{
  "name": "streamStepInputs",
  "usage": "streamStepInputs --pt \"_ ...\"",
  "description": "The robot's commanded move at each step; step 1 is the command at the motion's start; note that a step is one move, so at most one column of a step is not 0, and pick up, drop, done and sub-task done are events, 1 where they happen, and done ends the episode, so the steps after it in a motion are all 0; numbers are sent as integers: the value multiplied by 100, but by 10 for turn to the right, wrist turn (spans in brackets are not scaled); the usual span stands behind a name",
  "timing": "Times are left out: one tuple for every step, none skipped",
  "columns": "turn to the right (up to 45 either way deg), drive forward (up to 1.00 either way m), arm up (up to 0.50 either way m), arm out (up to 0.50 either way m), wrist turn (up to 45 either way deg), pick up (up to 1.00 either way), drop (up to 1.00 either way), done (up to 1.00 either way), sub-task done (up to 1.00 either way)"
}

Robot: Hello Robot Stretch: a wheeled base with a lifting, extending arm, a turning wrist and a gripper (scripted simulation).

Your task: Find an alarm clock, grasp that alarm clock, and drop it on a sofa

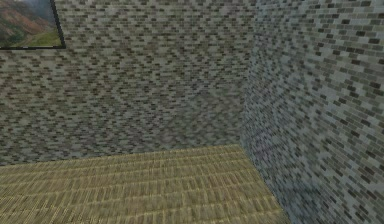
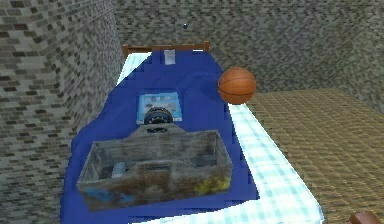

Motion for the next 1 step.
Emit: streamStepInputs --pt "0 0 50 0 0 0 0 0 0"
